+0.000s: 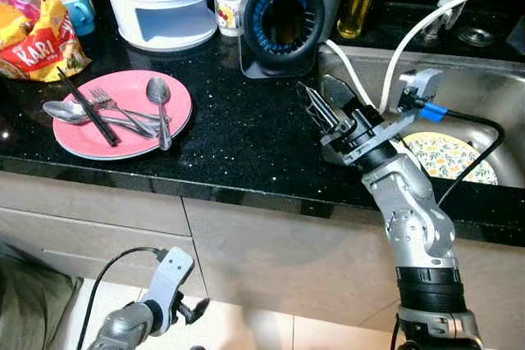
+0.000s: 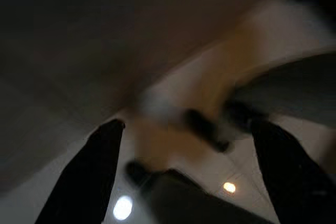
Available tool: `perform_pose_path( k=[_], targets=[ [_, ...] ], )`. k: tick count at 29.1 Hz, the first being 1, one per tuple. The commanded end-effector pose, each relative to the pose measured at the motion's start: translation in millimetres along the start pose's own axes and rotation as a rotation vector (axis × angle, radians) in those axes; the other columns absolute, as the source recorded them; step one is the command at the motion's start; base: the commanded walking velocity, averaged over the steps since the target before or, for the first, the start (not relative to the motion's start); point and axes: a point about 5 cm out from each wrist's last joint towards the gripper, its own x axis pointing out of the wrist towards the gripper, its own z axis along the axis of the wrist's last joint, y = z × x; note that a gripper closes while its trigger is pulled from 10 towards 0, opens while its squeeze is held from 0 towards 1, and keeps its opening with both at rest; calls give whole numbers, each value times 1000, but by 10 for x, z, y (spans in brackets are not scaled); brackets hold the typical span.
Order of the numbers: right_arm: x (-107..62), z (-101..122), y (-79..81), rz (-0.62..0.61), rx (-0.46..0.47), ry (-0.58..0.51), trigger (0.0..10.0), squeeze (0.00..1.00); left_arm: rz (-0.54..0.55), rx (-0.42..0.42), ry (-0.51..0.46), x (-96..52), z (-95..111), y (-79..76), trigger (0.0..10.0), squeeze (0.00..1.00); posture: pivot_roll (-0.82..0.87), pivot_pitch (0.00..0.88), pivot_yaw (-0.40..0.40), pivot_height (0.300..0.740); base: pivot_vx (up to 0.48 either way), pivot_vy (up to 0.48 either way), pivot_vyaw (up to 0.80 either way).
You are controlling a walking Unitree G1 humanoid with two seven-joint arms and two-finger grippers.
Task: Kitchen organization
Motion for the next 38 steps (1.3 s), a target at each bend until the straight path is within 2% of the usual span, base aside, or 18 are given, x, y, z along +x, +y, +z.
perform_pose_path(
  k=[1,3,4,8,11,12,13,17,21,24,25,26,27,29,30,31,34,38],
  targets=[
    [7,6,-13,14,9,-1,10000,0,-158,48,-5,-53,69,-106,10000,0,83,103,-6,740,0,0,0],
    [11,11,-14,19,8,-1,10000,0,-223,66,-10,-92,110,-160,10000,0,84,103,-7,740,0,0,0],
    [18,16,-14,30,8,-1,10000,0,-308,107,-23,-148,215,-222,10000,0,84,104,-7,740,0,0,0],
    [19,12,-7,47,11,4,10000,0,-367,142,-74,-209,424,-257,10000,0,85,104,-9,740,0,0,0],
    [-24,31,-13,77,39,-13,10000,0,-422,246,-175,-342,873,-287,10000,0,84,102,-7,740,0,0,0],
    [-24,31,-13,77,39,-13,10000,0,-422,246,-175,-342,873,-287,10000,0,84,102,-7,740,0,0,0],
    [-67,123,-63,66,111,-87,10000,0,-407,343,-229,-437,1181,-262,10000,0,83,103,-7,740,0,0,0],
    [-138,216,-102,75,159,-147,10000,0,-441,425,-344,-664,1664,-373,10000,0,78,102,-5,740,0,0,0],
    [-173,240,-124,72,160,-158,10000,0,-501,459,-412,-814,1884,-492,10000,0,79,103,-2,740,0,0,0],
    [-204,258,-175,52,157,-167,10000,0,-527,488,-507,-1033,2135,-588,10000,0,80,105,-2,740,0,0,0],
    [-204,258,-175,52,157,-167,10000,0,-527,488,-507,-1033,2135,-588,10000,0,80,105,-2,740,0,0,0],
    [-205,259,-178,51,156,-168,10000,0,-516,490,-520,-1049,2163,-583,10000,0,80,105,-2,740,0,0,0],
    [-213,264,-215,23,146,-166,10000,0,-418,505,-579,-1101,2311,-510,10000,0,83,107,-2,740,0,0,0],
    [-215,262,-241,3,137,-161,10000,0,-352,506,-598,-1120,2379,-454,10000,0,84,108,-2,740,0,0,0],
    [-219,258,-274,-21,124,-152,10000,0,-268,510,-611,-1141,2449,-389,10000,0,85,108,-2,740,0,0,0],
    [-224,239,-351,-83,82,-121,10000,0,-133,480,-615,-1164,2530,-263,10000,0,87,108,-2,740,0,0,0],
    [-244,265,-453,-159,35,-114,10000,0,44,409,-641,-1208,2642,-112,10000,0,90,112,-4,740,0,0,0],
    [-258,295,-500,-196,16,-122,10000,0,125,365,-659,-1224,2688,-37,10000,0,89,114,-3,740,0,0,0]
  ],
)
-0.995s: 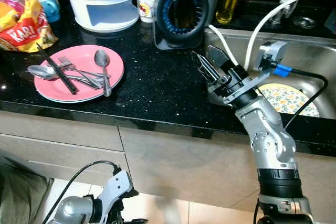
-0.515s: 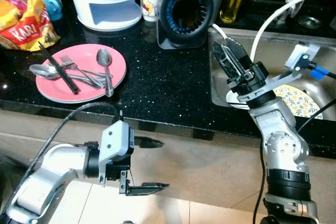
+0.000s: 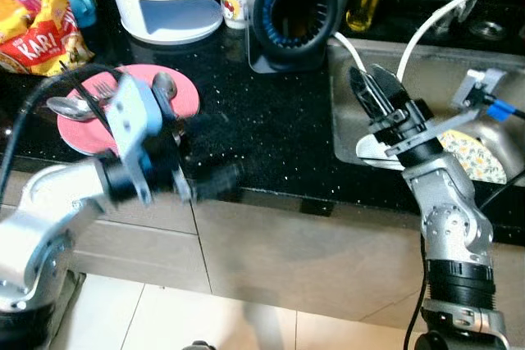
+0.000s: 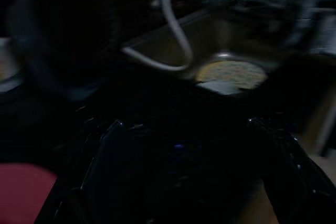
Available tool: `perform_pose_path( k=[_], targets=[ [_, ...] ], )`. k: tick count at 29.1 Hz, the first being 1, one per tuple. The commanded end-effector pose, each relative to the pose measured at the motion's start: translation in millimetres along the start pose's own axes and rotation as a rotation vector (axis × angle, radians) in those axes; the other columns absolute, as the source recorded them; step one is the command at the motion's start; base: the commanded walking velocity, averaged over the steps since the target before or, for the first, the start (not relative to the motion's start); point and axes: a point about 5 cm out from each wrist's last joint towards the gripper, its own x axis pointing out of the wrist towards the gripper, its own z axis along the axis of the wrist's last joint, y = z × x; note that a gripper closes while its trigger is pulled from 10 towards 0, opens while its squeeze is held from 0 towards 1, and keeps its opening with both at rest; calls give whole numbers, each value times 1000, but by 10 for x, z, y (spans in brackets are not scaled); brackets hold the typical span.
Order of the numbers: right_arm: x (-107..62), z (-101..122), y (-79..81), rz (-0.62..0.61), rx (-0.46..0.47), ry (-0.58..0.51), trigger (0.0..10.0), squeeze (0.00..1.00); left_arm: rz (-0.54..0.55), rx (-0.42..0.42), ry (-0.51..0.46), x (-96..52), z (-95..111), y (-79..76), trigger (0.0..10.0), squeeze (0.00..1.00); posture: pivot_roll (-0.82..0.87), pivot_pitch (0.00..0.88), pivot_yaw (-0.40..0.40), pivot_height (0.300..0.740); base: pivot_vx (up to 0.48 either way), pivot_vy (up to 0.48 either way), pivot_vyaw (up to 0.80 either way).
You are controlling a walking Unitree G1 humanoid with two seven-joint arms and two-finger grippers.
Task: Kitchen organization
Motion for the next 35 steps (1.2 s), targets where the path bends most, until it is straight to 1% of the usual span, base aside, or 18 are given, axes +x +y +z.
perform_pose_path(
  k=[1,2,4,5,7,9,11,12,13,14,18,19,20,24,27,28,33,35],
  targets=[
    [-24,45,-33,-16,-2,-24,10000,0,88,-34,14,15,-29,73,10000,0,90,114,-5,740,0,0,0],
    [-24,45,-33,-16,-2,-24,10000,0,88,-34,14,15,-29,73,10000,0,90,114,-5,740,0,0,0],
    [-113,80,33,50,72,-64,10000,0,191,-76,13,47,-45,148,10000,0,91,115,-4,740,0,0,0],
    [-239,110,164,179,154,-97,10000,0,246,-105,-3,77,-44,175,10000,0,92,116,-5,740,0,0,0],
    [-275,118,205,217,172,-102,10000,0,256,-112,-7,83,-42,181,10000,0,92,116,-5,740,0,0,0],
    [-375,130,347,343,211,-99,10000,0,319,-109,-1,96,-40,231,10000,0,89,115,0,740,0,0,0],
    [-402,133,387,376,220,-97,10000,0,343,-112,1,100,-39,249,10000,0,89,115,0,740,0,0,0],
    [-531,115,607,545,260,-59,10000,0,461,-119,-6,90,-30,376,10000,0,87,108,4,740,0,0,0],
    [-599,84,714,629,279,-22,10000,0,508,-121,-15,85,-14,428,10000,0,87,108,4,740,0,0,0],
    [-704,-5,852,731,316,59,10000,0,566,-127,-35,77,21,492,10000,0,87,108,3,740,0,0,0],
    [-805,-82,938,790,376,128,10000,0,608,-127,-42,73,48,525,10000,0,88,106,1,740,0,0,0],
    [-897,-154,1010,840,411,201,10000,0,634,-119,-40,61,63,547,10000,0,87,108,2,740,0,0,0],
    [-897,-154,1010,840,411,201,10000,0,634,-119,-40,61,63,547,10000,0,87,108,2,740,0,0,0],
    [-1045,-341,1085,882,422,375,10000,0,689,-124,-20,36,58,589,10000,0,84,111,4,740,0,0,0],
    [-1078,-415,1060,853,400,418,10000,0,744,-148,13,27,-4,623,10000,0,82,113,5,740,0,0,0],
    [-1078,-415,1060,853,400,418,10000,0,744,-148,13,27,-4,623,10000,0,82,113,5,740,0,0,0],
    [-1058,-442,1044,826,370,419,10000,0,869,-205,64,27,-123,718,10000,0,83,114,4,740,0,0,0],
    [-1052,-446,1042,821,365,420,10000,0,877,-216,70,37,-137,729,10000,0,83,114,4,740,0,0,0]
  ],
)
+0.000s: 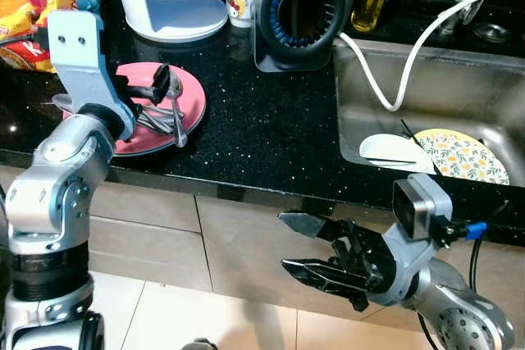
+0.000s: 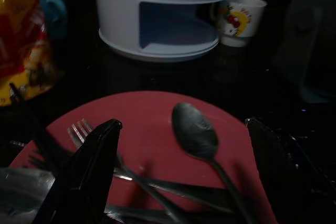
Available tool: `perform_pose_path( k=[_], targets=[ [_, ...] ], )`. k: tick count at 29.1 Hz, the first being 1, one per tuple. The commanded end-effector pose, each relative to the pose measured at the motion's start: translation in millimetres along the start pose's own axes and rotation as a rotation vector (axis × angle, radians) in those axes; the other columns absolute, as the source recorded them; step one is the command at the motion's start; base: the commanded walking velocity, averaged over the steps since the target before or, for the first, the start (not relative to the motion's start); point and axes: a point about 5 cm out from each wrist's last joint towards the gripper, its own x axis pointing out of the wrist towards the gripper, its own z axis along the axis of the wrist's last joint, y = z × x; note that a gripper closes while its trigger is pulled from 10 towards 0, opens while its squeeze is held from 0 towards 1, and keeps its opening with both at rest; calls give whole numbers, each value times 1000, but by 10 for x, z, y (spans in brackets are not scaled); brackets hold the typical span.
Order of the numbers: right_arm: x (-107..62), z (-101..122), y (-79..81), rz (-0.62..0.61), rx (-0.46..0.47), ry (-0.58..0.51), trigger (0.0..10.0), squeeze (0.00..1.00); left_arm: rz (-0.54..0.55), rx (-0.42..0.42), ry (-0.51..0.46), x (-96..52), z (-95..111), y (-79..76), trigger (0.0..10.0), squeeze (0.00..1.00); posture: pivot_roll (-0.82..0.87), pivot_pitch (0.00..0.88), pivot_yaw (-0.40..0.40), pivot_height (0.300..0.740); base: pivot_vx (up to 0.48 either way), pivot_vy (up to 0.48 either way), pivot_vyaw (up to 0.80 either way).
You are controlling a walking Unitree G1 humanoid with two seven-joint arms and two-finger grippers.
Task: Kitchen organization
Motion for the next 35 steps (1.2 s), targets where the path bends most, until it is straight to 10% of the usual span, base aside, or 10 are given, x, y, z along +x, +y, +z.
perform_pose_path(
  k=[1,23,35],
  targets=[
    [13,-20,-2,-4,-4,10,10000,0,24,-10,14,24,-10,11,10000,0,82,115,5,740,0,0,0],
    [25,-190,103,16,22,117,10000,0,-1,58,246,427,-56,-321,10000,0,55,133,24,740,0,0,0],
    [-8,-219,129,2,24,145,10000,0,-60,-11,409,384,-208,-581,10000,0,50,143,36,740,0,0,0]
  ],
)
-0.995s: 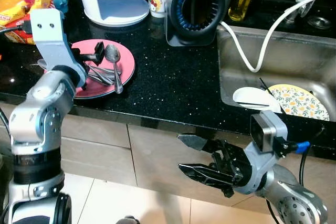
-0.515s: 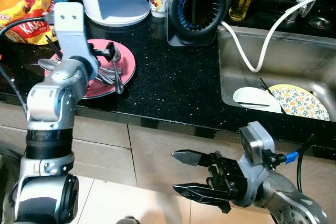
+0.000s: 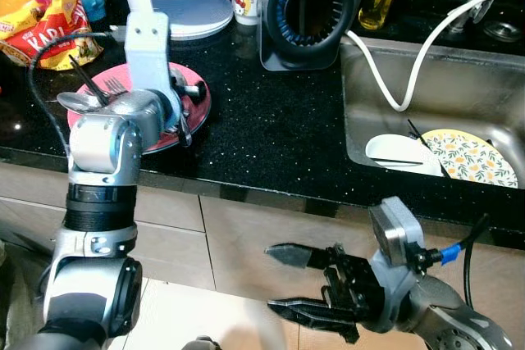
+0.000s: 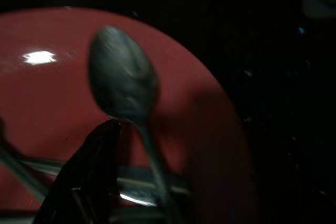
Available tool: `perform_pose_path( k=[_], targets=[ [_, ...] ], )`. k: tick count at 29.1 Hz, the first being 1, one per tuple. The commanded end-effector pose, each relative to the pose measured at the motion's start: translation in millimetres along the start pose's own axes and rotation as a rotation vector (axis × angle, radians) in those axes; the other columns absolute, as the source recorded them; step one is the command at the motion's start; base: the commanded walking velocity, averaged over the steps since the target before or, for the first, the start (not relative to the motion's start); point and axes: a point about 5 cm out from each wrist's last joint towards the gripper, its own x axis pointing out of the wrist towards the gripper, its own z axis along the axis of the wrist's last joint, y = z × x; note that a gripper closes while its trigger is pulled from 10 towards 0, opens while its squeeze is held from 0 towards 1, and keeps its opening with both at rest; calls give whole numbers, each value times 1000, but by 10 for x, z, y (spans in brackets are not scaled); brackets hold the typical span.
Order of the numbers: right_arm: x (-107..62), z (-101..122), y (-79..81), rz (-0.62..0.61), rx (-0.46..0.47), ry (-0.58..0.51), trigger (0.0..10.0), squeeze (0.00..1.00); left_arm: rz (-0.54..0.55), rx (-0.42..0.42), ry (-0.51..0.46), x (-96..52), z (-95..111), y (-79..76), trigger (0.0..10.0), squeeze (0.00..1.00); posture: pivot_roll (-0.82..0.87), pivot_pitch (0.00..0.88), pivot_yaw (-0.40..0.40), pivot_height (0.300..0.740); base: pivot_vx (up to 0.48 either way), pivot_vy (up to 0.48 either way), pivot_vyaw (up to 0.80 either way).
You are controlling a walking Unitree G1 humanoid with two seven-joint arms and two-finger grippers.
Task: Kitchen organization
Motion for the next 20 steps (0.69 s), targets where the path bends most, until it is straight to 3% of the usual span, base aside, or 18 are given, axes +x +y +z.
perform_pose_path(
  k=[1,3,8,20],
  targets=[
    [-22,62,-75,-70,-54,-30,10000,0,-23,-4,24,-17,-46,-69,10000,0,51,143,37,740,0,0,0],
    [-70,273,-220,-189,-147,-153,10000,0,-43,-5,50,-20,-108,-133,10000,0,52,139,37,740,0,0,0],
    [-159,506,-342,-312,-220,-252,10000,0,-38,-5,69,-30,-144,-115,10000,0,52,135,35,740,0,0,0],
    [-234,458,-320,-315,-246,-134,10000,0,2,-23,124,-56,-214,0,10000,0,54,128,29,740,0,0,0]
  ],
)
